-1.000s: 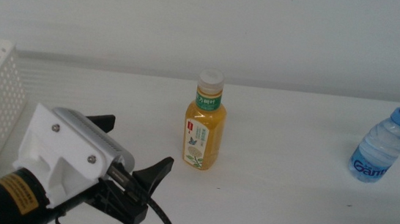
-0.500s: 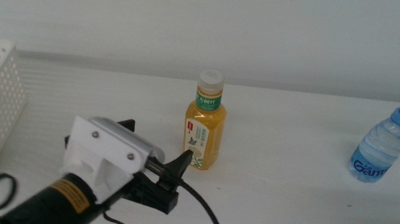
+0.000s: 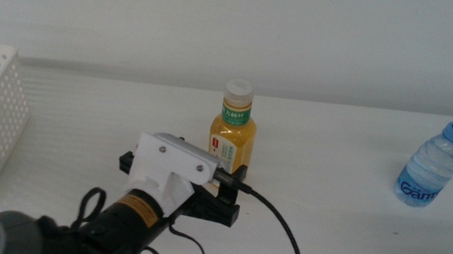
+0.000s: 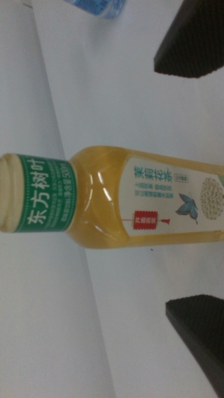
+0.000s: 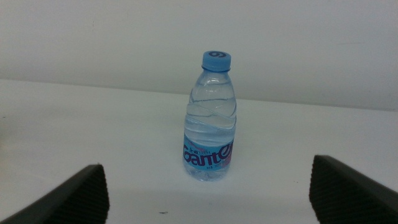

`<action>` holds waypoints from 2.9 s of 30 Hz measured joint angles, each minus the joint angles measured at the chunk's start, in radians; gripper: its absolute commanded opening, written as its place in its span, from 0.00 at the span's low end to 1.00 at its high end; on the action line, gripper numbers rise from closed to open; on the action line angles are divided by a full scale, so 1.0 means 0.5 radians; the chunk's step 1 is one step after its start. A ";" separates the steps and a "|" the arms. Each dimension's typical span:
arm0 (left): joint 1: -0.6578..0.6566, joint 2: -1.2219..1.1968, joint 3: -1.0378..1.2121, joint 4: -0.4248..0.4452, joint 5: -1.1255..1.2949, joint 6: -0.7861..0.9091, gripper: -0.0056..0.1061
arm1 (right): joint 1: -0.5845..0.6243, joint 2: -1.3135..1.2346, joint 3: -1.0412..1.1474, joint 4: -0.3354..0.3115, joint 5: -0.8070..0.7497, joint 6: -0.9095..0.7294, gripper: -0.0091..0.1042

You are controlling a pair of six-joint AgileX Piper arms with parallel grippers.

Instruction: Use arms to grab the bottles and put them into the dustbin to the left of the table.

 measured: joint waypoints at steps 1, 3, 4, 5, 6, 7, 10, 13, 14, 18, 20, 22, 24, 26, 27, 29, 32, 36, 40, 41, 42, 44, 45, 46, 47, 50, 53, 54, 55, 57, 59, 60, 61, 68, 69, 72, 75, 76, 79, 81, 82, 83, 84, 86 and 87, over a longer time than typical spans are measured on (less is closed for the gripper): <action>0.000 0.028 -0.023 0.000 0.000 0.000 0.89 | 0.000 0.000 0.000 0.000 0.000 0.000 0.84; 0.000 0.072 -0.058 -0.005 0.000 0.000 0.89 | 0.000 0.000 0.000 0.000 0.000 0.000 0.84; 0.000 0.092 -0.070 -0.008 0.000 0.000 0.89 | 0.000 0.000 0.000 0.000 0.000 0.000 0.84; 0.000 0.108 -0.086 -0.010 0.000 0.000 0.89 | 0.000 0.000 0.000 0.000 0.000 0.000 0.84; 0.000 0.120 -0.099 -0.013 0.000 0.000 0.89 | 0.000 0.000 0.000 0.000 0.000 0.000 0.84; 0.000 0.137 -0.110 -0.013 0.000 0.000 0.89 | 0.000 0.000 0.000 0.000 0.000 0.000 0.84; 0.005 0.184 -0.139 -0.006 0.000 0.000 0.89 | 0.000 0.000 0.000 0.000 0.000 0.000 0.84; 0.041 0.208 -0.146 0.074 -0.004 -0.003 0.89 | 0.000 0.000 0.000 0.000 0.000 0.000 0.84; 0.062 0.213 -0.146 0.107 -0.004 -0.008 0.89 | 0.000 0.000 0.000 0.000 0.000 0.000 0.84; 0.120 0.216 -0.148 0.171 -0.004 -0.047 0.89 | 0.000 0.000 0.000 0.000 0.000 0.000 0.84; 0.125 0.216 -0.163 0.171 0.005 -0.055 0.89 | 0.000 0.000 0.000 0.000 0.000 0.000 0.84; 0.125 0.216 -0.182 0.168 0.014 -0.055 0.89 | 0.000 0.000 0.000 0.000 0.000 0.000 0.84; 0.127 0.216 -0.205 0.153 0.019 -0.055 0.89 | 0.000 0.000 0.000 0.000 0.000 0.000 0.84; 0.141 0.216 -0.221 0.145 0.023 -0.044 0.89 | 0.000 0.000 0.000 0.000 0.000 0.000 0.84; 0.149 0.216 -0.231 0.139 0.028 -0.040 0.89 | 0.000 0.000 0.000 0.000 0.000 0.000 0.84; 0.162 0.216 -0.245 0.136 0.042 -0.032 0.89 | 0.000 0.000 0.000 0.000 0.000 0.000 0.84; 0.163 0.220 -0.245 0.132 0.055 -0.032 0.89 | 0.000 0.000 0.000 0.000 0.000 0.000 0.84; 0.163 0.293 -0.245 0.135 0.015 -0.072 0.89 | 0.000 0.000 0.000 0.000 0.000 0.000 0.84; 0.163 0.382 -0.250 0.158 -0.075 -0.093 0.89 | 0.000 0.000 0.000 0.000 0.000 0.000 0.84; 0.163 0.397 -0.259 0.162 -0.080 -0.093 0.89 | 0.000 0.000 0.000 0.000 0.000 0.000 0.84; 0.163 0.409 -0.278 0.162 -0.084 -0.097 0.89 | 0.000 0.000 0.000 0.000 0.000 0.000 0.84; 0.163 0.426 -0.306 0.166 -0.089 -0.101 0.89 | 0.000 0.000 0.000 0.000 0.000 0.000 0.84; 0.163 0.432 -0.326 0.166 -0.089 -0.106 0.89 | 0.000 0.000 0.000 0.000 0.000 0.000 0.84; 0.163 0.442 -0.343 0.166 -0.089 -0.106 0.89 | 0.000 0.000 0.000 0.000 0.000 0.000 0.84; 0.163 0.452 -0.361 0.170 -0.089 -0.106 0.89 | 0.000 0.000 0.000 0.000 0.000 0.000 0.84; 0.163 0.495 -0.407 0.174 -0.085 -0.106 0.89 | 0.000 0.000 0.000 0.000 0.000 0.000 0.84; 0.163 0.533 -0.446 0.174 -0.081 -0.106 0.89 | 0.000 0.000 0.000 0.000 0.000 0.000 0.84; 0.163 0.543 -0.462 0.178 -0.081 -0.106 0.89 | 0.000 0.000 0.000 0.000 0.000 0.000 0.84; 0.163 0.555 -0.472 0.183 -0.077 -0.106 0.89 | 0.000 0.000 0.000 0.000 0.000 0.000 0.84; 0.163 0.579 -0.499 0.186 -0.077 -0.106 0.89 | 0.000 0.000 0.000 0.000 0.000 0.000 0.84; 0.163 0.610 -0.531 0.190 -0.077 -0.106 0.89 | 0.000 0.000 0.000 0.000 0.000 0.000 0.84; 0.163 0.625 -0.546 0.190 -0.077 -0.106 0.89 | 0.000 0.000 0.000 0.000 0.000 0.000 0.84; 0.163 0.639 -0.560 0.190 -0.077 -0.106 0.89 | 0.000 0.000 0.000 0.000 0.000 0.000 0.84; 0.163 0.749 -0.683 0.202 -0.069 -0.106 0.89 | 0.000 0.000 0.000 0.000 0.000 0.000 0.84; 0.163 0.758 -0.698 0.202 -0.069 -0.109 0.89 | 0.000 0.000 0.000 0.000 0.000 0.000 0.84; 0.163 0.775 -0.728 0.202 -0.065 -0.109 0.89 | 0.000 0.000 0.000 0.000 0.000 0.000 0.84; 0.167 0.779 -0.752 0.202 -0.065 -0.109 0.89 | 0.000 0.000 0.000 0.000 0.000 0.000 0.84; 0.167 0.779 -0.757 0.199 -0.065 -0.109 0.89 | 0.000 0.000 0.000 0.000 0.000 0.000 0.84; 0.171 0.792 -0.787 0.199 -0.065 -0.109 0.89 | 0.000 0.000 0.000 0.000 0.000 0.000 0.84; 0.173 0.814 -0.812 0.195 -0.065 -0.109 0.89 | 0.000 0.000 0.000 0.000 0.000 0.000 0.84; 0.173 0.821 -0.822 0.195 -0.065 -0.109 0.89 | 0.000 0.000 0.000 0.000 0.000 0.000 0.84; 0.173 0.836 -0.836 0.195 -0.061 -0.109 0.89 | 0.000 0.000 0.000 0.000 0.000 0.000 0.84; 0.173 0.847 -0.844 0.191 -0.061 -0.109 0.89 | 0.000 0.000 0.000 0.000 0.000 0.000 0.84; 0.173 0.858 -0.862 0.190 -0.058 -0.109 0.89 | 0.000 0.000 0.000 0.000 0.000 0.000 0.84; 0.173 0.863 -0.871 0.190 -0.056 -0.109 0.89 | 0.000 0.000 0.000 0.000 0.000 0.000 0.84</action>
